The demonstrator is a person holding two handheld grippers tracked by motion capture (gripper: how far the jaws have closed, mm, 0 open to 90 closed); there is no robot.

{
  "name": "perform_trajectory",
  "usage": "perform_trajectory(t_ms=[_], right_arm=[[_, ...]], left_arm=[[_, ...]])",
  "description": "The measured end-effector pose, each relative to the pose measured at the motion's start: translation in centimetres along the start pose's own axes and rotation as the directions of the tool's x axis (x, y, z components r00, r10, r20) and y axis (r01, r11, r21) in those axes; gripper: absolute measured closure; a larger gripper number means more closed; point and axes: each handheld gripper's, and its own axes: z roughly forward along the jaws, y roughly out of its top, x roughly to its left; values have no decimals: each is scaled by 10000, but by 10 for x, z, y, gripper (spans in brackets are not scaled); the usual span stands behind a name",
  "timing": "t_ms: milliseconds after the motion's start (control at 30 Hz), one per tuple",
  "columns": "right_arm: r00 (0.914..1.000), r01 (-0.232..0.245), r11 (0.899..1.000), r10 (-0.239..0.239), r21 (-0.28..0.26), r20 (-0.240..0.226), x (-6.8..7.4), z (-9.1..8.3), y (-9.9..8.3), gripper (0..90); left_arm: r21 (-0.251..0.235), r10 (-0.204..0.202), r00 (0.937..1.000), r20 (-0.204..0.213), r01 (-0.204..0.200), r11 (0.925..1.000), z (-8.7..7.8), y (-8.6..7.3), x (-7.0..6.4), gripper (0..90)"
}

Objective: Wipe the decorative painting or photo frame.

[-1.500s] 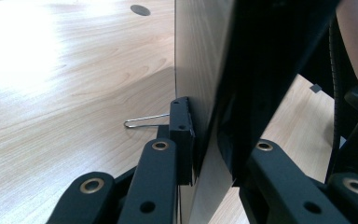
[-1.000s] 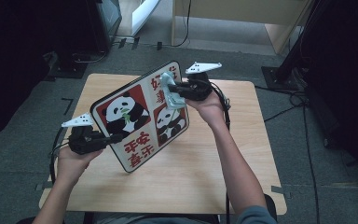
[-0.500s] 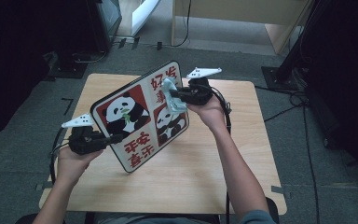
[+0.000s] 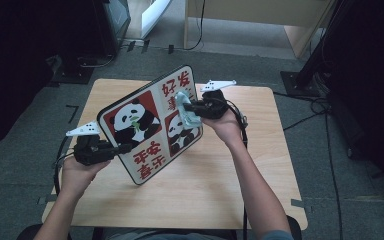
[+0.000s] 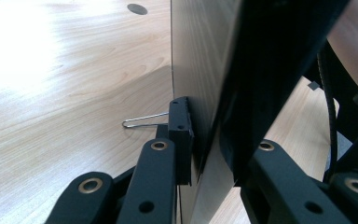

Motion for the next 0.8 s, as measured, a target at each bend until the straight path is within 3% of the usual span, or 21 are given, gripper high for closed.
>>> perform_trajectory(t_ms=[500,800], right_arm=[[9997,-225,9991,227,368,-49,-4,7,-27,810],[9976,-669,9964,676,518,-131,-5,14,-52,808]], left_arm=[[9,31,9999,102,-31,10000,0,0,1,792],[106,35,9998,180,-37,9999,1,1,1,786]])
